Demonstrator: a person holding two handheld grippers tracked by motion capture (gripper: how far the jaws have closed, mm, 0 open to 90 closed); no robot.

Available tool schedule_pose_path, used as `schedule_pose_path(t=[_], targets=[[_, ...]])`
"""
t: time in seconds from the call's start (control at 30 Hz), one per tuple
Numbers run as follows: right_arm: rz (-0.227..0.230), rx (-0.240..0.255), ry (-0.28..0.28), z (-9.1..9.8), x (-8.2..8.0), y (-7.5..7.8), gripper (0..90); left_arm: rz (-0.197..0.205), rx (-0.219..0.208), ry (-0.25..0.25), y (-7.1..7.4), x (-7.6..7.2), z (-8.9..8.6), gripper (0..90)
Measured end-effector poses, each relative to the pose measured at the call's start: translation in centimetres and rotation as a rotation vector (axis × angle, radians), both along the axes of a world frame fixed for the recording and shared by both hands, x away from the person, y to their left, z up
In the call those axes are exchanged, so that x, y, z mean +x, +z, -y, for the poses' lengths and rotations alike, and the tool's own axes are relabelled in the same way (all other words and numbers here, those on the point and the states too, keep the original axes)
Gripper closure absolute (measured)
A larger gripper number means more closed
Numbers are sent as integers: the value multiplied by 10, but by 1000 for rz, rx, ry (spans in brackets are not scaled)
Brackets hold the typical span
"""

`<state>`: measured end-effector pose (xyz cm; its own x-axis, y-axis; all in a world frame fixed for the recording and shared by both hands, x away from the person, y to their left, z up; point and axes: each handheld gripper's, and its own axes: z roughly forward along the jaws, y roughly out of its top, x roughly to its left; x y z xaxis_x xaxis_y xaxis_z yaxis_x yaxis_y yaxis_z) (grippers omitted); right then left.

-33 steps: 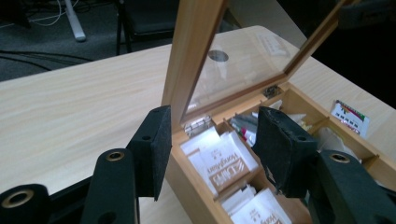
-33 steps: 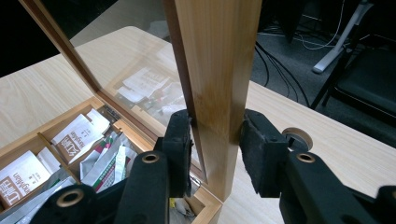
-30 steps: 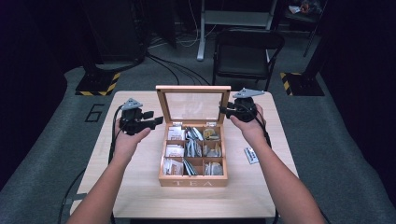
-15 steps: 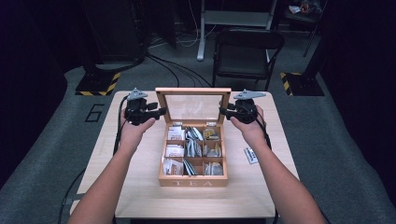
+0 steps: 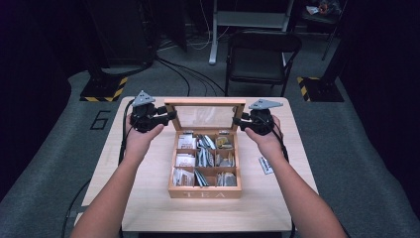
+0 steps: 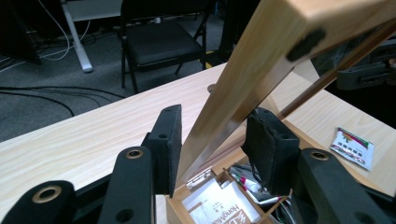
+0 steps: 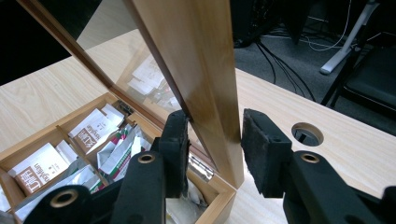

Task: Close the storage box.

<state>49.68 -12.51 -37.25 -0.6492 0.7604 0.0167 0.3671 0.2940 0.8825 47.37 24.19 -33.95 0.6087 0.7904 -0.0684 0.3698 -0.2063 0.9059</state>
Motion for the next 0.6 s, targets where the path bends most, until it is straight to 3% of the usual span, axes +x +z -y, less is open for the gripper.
schedule_pose_path(t=[0.33,0.6], targets=[[12,46,8,5,-12,2,570,9,-23,-22,3,-10,-1,562],[28,63,23,7,-23,9,547,-1,-6,-37,4,-14,-1,562]])
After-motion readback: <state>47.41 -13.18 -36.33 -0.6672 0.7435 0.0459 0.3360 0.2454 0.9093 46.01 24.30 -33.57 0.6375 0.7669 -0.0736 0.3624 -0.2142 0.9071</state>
